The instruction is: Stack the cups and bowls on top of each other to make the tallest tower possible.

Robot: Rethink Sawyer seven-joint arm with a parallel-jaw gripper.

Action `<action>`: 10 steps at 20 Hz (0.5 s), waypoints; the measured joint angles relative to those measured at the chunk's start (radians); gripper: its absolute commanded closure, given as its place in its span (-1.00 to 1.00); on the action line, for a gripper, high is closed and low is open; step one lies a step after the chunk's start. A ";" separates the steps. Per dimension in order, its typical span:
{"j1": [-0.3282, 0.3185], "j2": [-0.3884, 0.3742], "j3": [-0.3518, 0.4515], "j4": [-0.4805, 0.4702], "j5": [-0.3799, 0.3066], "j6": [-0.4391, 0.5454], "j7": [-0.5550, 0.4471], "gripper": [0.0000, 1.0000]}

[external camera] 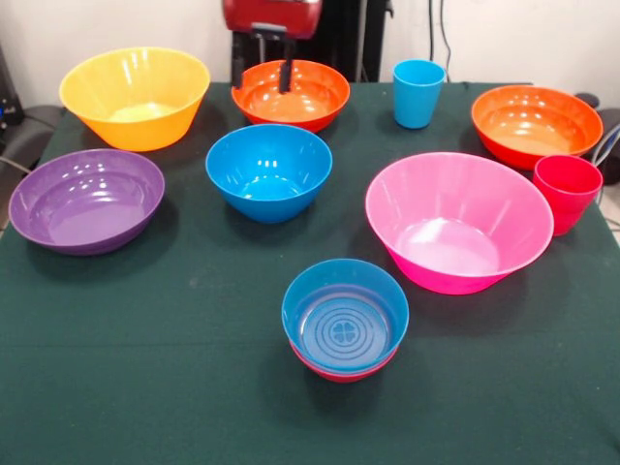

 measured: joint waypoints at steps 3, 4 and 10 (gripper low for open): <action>0.042 0.013 -0.006 0.000 0.001 0.000 0.028 -1.00; 0.053 0.017 -0.006 0.000 0.002 0.000 0.038 -1.00; 0.128 0.055 -0.015 -0.014 0.010 0.000 0.116 -1.00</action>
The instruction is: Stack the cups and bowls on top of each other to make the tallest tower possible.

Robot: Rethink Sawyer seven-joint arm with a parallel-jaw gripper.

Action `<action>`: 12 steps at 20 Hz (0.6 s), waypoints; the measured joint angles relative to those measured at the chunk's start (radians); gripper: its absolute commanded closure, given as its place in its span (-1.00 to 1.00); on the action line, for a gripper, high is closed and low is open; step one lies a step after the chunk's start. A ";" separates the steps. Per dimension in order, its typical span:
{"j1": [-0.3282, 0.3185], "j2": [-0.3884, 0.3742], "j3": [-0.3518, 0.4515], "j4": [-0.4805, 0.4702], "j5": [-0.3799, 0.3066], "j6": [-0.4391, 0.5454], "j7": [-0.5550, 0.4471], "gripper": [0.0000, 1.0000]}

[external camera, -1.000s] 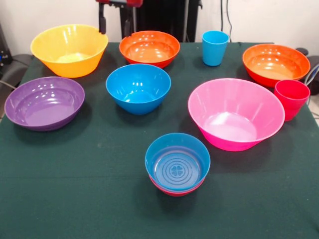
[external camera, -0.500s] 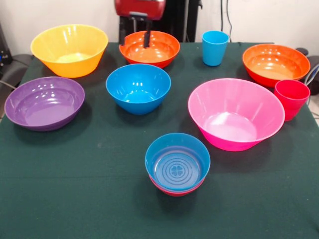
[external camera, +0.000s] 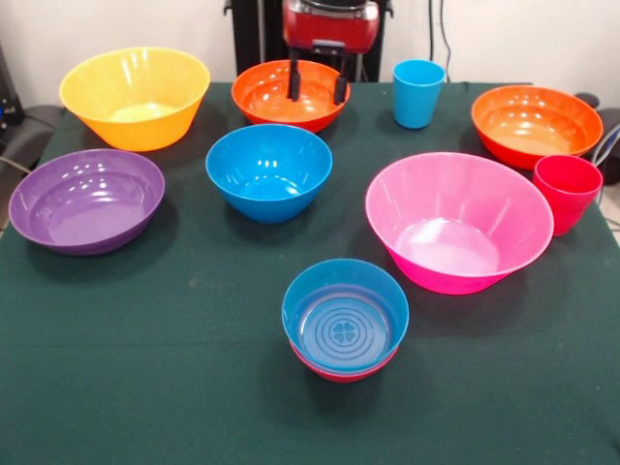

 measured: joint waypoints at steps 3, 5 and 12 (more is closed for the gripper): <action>0.016 0.017 -0.003 -0.011 0.000 0.000 0.025 -1.00; 0.022 0.035 -0.004 -0.023 0.000 0.000 0.042 -1.00; -0.015 0.121 -0.004 -0.069 -0.023 -0.038 0.067 -1.00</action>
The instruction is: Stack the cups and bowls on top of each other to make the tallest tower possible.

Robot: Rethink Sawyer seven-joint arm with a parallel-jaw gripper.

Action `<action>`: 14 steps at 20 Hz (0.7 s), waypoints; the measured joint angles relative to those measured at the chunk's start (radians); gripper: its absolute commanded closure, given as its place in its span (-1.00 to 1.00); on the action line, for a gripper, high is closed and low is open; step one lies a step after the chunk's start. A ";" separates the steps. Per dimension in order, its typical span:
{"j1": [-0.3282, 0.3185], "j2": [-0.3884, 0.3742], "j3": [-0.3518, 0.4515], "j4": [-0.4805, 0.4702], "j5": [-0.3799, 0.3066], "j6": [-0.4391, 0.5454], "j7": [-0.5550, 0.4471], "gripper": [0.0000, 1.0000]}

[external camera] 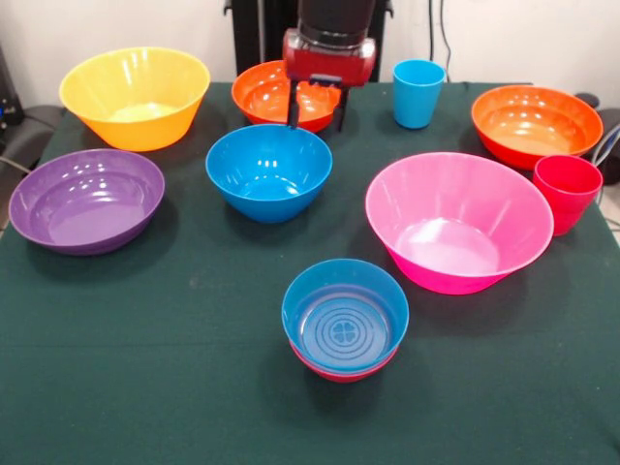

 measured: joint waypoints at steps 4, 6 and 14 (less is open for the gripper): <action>-0.032 0.040 0.000 -0.022 -0.017 -0.034 0.000 -1.00; -0.043 0.055 0.000 -0.030 -0.024 -0.049 0.000 -1.00; -0.044 0.103 0.000 -0.058 -0.031 -0.079 0.000 -1.00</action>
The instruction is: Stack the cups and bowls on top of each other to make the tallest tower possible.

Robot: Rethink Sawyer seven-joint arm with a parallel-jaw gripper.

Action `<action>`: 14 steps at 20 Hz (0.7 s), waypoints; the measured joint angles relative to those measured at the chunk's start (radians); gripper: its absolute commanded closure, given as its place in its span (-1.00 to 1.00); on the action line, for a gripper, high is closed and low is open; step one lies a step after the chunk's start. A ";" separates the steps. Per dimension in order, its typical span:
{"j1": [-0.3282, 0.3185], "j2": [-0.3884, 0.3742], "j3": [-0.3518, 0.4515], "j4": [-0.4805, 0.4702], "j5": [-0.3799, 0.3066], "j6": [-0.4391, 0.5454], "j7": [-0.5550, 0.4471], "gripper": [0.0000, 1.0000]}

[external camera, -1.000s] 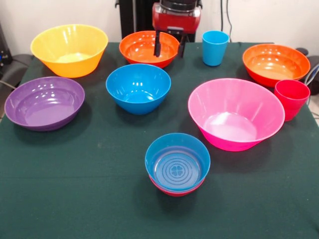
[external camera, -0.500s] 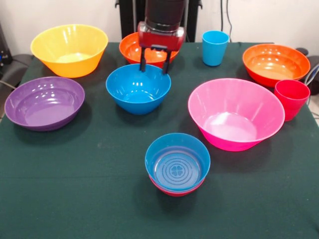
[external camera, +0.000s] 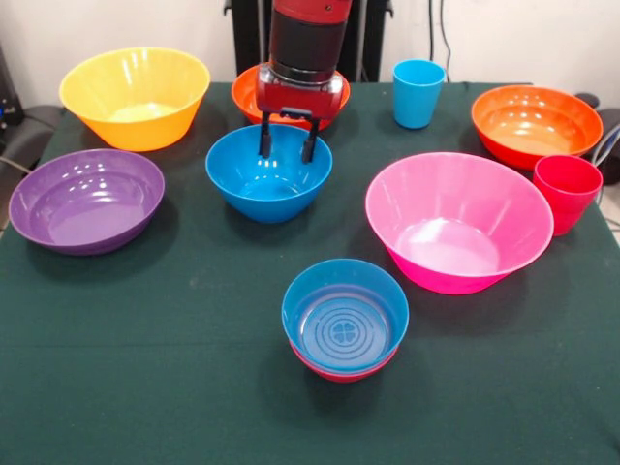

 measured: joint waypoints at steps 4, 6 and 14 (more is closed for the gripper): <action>0.018 0.014 0.000 -0.006 0.000 -0.002 0.000 -1.00; 0.026 0.015 0.000 -0.006 0.000 -0.002 0.000 -1.00; 0.048 -0.028 -0.001 -0.006 0.000 0.008 0.000 -1.00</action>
